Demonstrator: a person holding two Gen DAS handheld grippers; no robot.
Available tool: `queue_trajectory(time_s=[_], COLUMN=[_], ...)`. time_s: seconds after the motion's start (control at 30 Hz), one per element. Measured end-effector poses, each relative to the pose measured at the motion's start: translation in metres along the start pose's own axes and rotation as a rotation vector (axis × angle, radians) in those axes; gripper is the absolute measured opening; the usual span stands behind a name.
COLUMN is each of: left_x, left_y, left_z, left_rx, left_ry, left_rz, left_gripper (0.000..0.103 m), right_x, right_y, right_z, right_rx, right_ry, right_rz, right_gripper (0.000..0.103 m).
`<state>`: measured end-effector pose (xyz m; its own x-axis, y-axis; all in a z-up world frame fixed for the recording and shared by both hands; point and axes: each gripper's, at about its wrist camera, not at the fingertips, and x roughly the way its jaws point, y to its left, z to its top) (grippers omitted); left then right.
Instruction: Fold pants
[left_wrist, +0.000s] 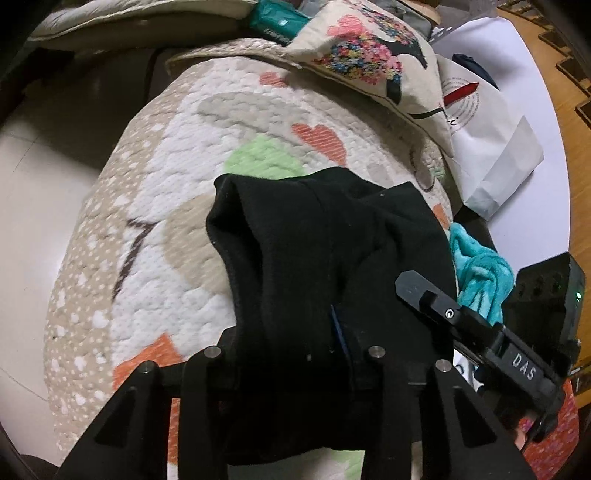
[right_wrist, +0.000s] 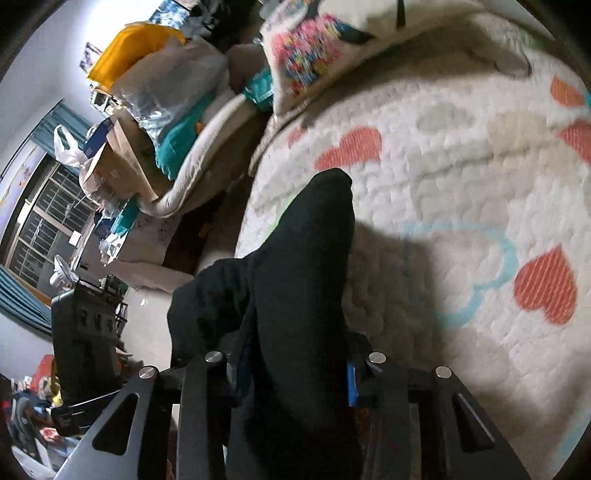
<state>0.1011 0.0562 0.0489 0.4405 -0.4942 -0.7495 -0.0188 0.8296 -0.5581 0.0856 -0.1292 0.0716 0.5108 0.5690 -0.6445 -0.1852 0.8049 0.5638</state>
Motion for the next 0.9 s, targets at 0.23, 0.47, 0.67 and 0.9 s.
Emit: queue_trajectory(time_s=[0.23,0.47,0.67,0.9], left_x=[0.016,0.046,0.04,0.01], left_y=[-0.029,-0.038,-0.029,-0.033], left_z=[0.018,0.018,0.018,0.03], left_rx=[0.032,0.074,0.059,0.068], left_ry=[-0.003,0.034,0.066,-0.012], left_rz=[0.002,0.069,0.08,0.117], left_gripper=[0.036,0.038,0.046,0.05], right_x=[-0.019,-0.015,-0.003,-0.035], right_y=[-0.025,-0.051,-0.071,-0.075], right_z=[0.015,0.018,0.013,0.018], right_rx=[0.059,0.092,0.109,0.167], right_ry=[-0.075,-0.073,-0.039,-0.123], right_rz=[-0.02,-0.088,-0.173,-0.195], right_gripper=[0.041,0.041,0.056,0.061])
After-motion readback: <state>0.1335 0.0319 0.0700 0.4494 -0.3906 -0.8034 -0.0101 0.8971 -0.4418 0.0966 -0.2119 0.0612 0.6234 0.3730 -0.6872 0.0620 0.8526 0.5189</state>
